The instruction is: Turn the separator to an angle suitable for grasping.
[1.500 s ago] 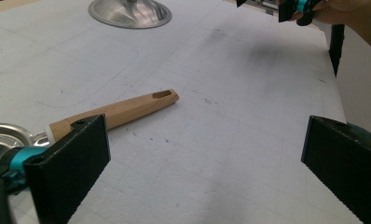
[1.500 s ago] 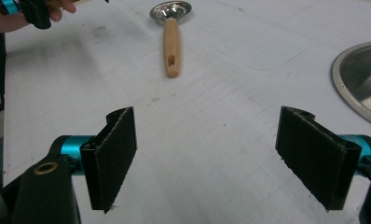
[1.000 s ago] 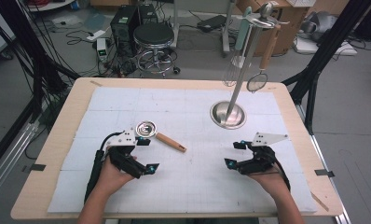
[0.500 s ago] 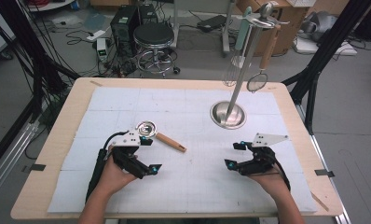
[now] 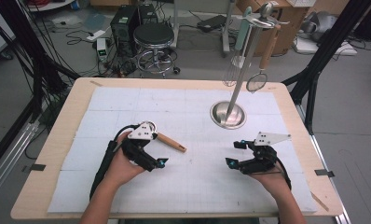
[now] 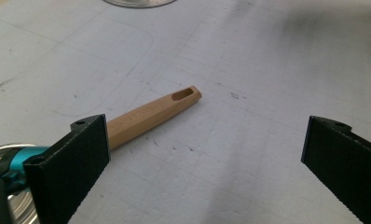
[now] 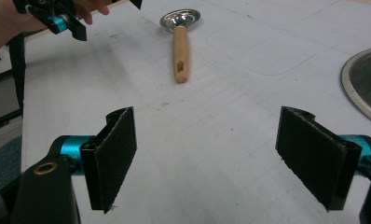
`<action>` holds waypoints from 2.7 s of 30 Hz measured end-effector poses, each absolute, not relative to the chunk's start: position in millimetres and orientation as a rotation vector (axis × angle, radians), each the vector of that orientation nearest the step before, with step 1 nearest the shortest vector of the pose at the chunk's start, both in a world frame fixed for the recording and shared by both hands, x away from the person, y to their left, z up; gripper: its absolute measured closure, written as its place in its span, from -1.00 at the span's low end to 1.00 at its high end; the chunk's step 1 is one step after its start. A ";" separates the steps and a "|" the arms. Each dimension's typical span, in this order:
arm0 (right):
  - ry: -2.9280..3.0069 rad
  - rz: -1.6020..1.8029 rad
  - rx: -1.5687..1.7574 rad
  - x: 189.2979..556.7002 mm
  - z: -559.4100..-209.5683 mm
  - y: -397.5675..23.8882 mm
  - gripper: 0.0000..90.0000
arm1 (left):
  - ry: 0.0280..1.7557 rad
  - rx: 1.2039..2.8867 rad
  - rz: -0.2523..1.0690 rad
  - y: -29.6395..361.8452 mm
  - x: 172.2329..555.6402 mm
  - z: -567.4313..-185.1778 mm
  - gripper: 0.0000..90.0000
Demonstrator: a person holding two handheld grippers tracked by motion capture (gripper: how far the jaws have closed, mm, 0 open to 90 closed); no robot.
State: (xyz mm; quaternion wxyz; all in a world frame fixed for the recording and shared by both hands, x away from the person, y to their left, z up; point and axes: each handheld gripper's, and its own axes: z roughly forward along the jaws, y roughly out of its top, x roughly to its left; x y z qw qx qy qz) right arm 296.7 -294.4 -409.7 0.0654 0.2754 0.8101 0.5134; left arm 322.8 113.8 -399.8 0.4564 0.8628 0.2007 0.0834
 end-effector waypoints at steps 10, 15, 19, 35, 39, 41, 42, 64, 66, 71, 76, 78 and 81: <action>2.457 1.537 0.825 297.5 -411.1 -292.1 -0.56 | 0.500 2.185 0.214 101.7 344.6 -392.2 -0.96; 2.454 1.534 0.824 298.3 -411.5 -292.2 -0.56 | 0.508 2.238 0.213 92.5 355.4 -392.4 -0.96; 2.459 1.532 0.835 298.2 -412.0 -291.0 -0.56 | 0.511 2.261 0.206 85.2 365.7 -394.6 -0.96; 2.475 1.516 0.841 299.5 -416.0 -290.7 -0.56 | 0.523 2.483 0.231 67.1 388.2 -433.2 -0.96; 2.480 1.509 0.841 300.0 -417.6 -290.9 -0.56 | 0.524 2.505 0.221 68.4 389.4 -438.5 -0.96; 2.482 1.509 0.849 299.8 -417.6 -291.4 -0.56 | 0.529 2.510 0.215 68.4 388.2 -437.1 -0.93; 2.480 1.509 0.849 299.7 -417.7 -291.4 -0.56 | 0.519 2.514 0.195 69.1 387.7 -435.6 -0.86; 2.487 1.515 0.832 298.0 -418.1 -287.9 -0.56 | 0.454 2.548 0.013 89.8 365.3 -422.3 0.44; 2.490 1.512 0.838 297.8 -418.1 -287.4 -0.56 | 0.457 2.542 -0.006 90.2 362.8 -422.5 0.47; 2.495 1.514 0.839 297.1 -417.7 -287.1 -0.56 | 0.461 2.540 -0.041 90.9 357.1 -423.0 0.53; 2.486 1.518 0.834 297.5 -416.8 -287.8 -0.56 | 0.461 2.521 -0.017 92.5 354.5 -424.3 0.51; 2.473 1.532 0.834 297.6 -415.4 -288.5 -0.56 | 0.471 2.515 0.005 91.7 354.0 -424.0 0.46; 2.474 1.531 0.834 297.7 -415.1 -288.4 -0.56 | 0.486 2.509 0.036 90.9 354.7 -423.0 0.33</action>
